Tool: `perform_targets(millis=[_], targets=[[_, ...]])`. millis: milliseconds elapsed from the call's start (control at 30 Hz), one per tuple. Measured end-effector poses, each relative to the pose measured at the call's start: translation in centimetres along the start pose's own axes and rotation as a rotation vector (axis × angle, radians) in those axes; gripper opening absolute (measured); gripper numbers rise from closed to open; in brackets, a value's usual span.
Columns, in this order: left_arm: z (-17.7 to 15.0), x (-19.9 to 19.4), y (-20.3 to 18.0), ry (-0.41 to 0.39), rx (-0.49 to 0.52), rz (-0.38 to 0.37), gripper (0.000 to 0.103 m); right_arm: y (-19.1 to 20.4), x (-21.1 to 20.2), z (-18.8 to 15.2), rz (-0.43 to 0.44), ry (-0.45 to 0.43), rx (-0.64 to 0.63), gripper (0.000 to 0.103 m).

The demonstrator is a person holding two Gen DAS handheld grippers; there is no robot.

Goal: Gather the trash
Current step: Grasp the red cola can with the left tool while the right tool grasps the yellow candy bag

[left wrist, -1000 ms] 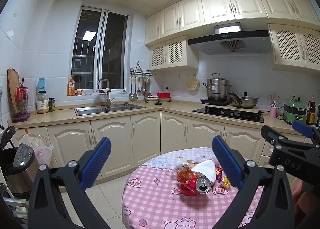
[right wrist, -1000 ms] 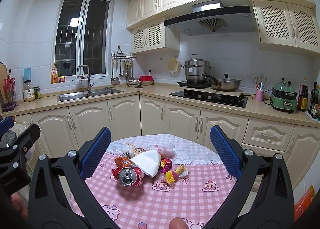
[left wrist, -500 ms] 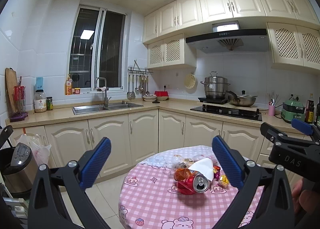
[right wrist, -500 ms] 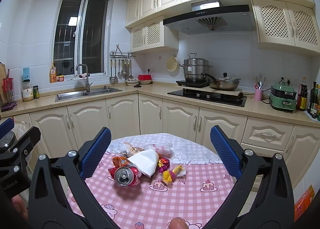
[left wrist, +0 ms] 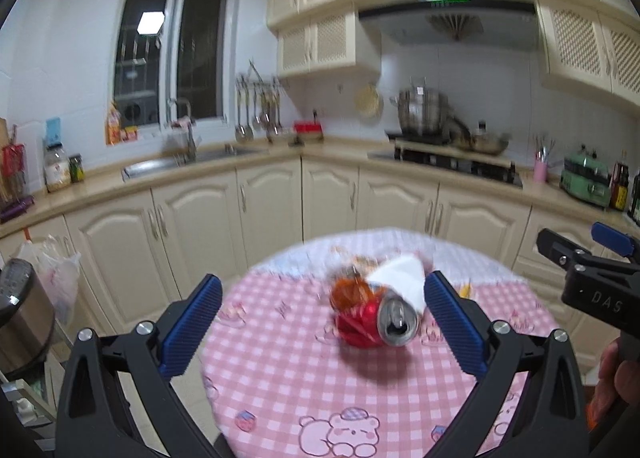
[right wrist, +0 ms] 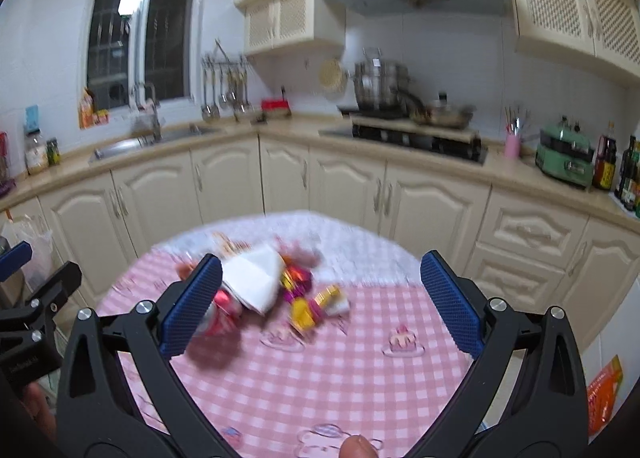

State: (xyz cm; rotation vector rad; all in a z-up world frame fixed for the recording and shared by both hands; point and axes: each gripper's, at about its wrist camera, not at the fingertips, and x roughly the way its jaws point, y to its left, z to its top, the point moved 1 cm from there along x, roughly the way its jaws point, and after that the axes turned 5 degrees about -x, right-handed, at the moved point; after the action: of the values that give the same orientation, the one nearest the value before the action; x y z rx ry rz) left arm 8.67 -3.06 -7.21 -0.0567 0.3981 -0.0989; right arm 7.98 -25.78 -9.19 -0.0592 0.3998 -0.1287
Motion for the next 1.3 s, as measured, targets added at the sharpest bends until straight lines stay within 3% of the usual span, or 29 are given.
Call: perform_targets(millis=[333, 500, 633, 767, 800, 900, 1100, 1300], targets=[[-2.9, 8.6, -2.8, 0.225, -0.023, -0.027, 0.099, -3.8, 6.3, -4.5, -0.003, 0.201, 0.058, 0.097], [-4.1, 12.8, -3.0, 0.360, -0.150, -0.039, 0.099, -4.6, 8.6, -6.2, 0.018, 0.269, 0.069, 0.097], [-4.3, 14.8, -3.4, 0.359, -0.181, 0.011, 0.099, -5.0, 10.1, -7.3, 0.025, 0.299, 0.074, 0.097], [-4.8, 15.8, -3.0, 0.378, -0.223, -0.002, 0.098, -4.7, 11.1, -7.6, 0.035, 0.326, 0.073, 0.097], [-5.0, 16.0, -2.8, 0.376, -0.233, -0.020, 0.093, -4.5, 11.3, -7.6, 0.039, 0.330, 0.068, 0.097], [-5.4, 16.2, -2.1, 0.395, -0.259, -0.099, 0.059, -4.0, 11.9, -7.5, 0.048, 0.336, 0.053, 0.097], [-6.7, 16.3, 0.1, 0.410, -0.243, -0.152, 0.057, -2.9, 14.4, -6.7, 0.095, 0.367, 0.067, 0.097], [-7.2, 15.3, 2.6, 0.388, -0.216, -0.170, 0.057, -0.5, 19.5, -6.5, 0.152, 0.466, 0.094, 0.097]])
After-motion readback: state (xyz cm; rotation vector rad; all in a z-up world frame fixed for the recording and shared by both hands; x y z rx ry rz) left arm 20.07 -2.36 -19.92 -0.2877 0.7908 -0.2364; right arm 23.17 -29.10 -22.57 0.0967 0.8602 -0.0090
